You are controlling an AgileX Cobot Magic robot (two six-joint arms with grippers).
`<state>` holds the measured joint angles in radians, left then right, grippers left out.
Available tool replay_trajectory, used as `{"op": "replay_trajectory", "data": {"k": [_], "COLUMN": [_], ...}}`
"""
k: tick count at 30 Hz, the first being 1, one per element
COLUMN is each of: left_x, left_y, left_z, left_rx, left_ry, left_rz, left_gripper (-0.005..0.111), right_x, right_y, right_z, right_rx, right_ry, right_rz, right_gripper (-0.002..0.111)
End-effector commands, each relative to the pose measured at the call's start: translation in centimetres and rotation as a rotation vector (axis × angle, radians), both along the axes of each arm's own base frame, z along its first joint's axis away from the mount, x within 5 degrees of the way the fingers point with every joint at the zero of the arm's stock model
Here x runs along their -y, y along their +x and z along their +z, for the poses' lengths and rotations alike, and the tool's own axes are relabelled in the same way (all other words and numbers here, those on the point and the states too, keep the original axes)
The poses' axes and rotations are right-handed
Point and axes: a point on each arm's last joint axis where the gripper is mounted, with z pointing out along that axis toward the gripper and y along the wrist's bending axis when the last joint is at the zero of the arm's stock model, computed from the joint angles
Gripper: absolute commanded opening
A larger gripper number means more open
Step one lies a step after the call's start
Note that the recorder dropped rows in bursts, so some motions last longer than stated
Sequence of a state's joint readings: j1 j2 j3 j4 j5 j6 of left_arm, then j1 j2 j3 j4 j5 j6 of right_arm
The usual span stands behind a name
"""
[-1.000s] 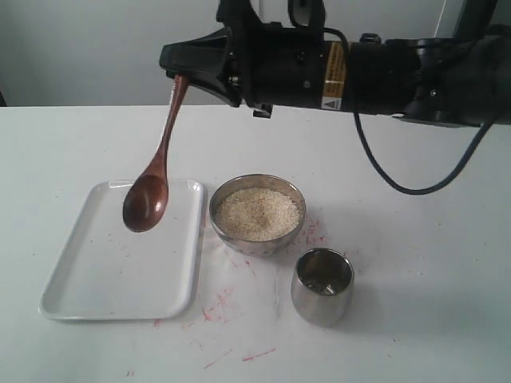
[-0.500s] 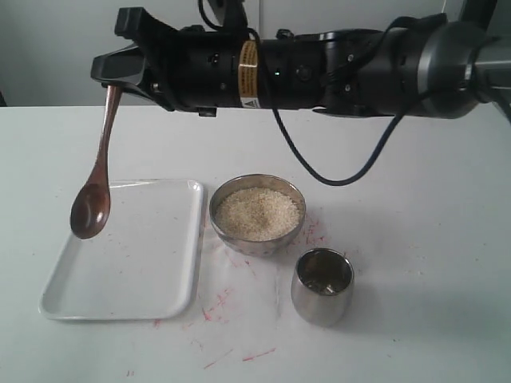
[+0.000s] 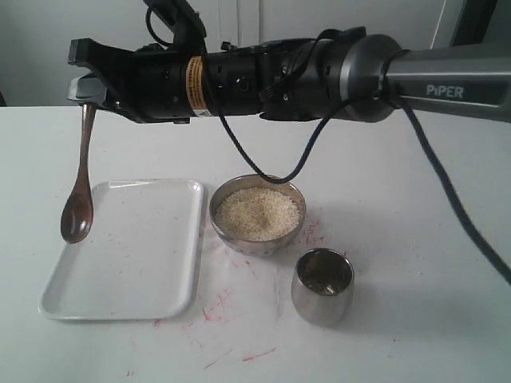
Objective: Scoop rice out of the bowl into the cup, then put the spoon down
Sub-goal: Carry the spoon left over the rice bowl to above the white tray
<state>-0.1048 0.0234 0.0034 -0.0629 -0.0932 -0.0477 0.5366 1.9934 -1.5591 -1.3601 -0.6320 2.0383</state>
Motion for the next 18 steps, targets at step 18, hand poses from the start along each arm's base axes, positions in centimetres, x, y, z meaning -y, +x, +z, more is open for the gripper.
{"op": "replay_trajectory", "data": {"k": [18], "left_x": [0.0], "left_y": [0.0], "left_z": [0.2], "left_rx": [0.011], "left_ry": [-0.007], "left_rz": [0.002], "left_gripper": [0.014], "right_x": [-2.4], "right_y": [1.5], "right_z": [-4.7], "right_rx": [0.014], "right_ry": [-0.175], "right_rz": [0.038], "right_gripper": [0.000]}}
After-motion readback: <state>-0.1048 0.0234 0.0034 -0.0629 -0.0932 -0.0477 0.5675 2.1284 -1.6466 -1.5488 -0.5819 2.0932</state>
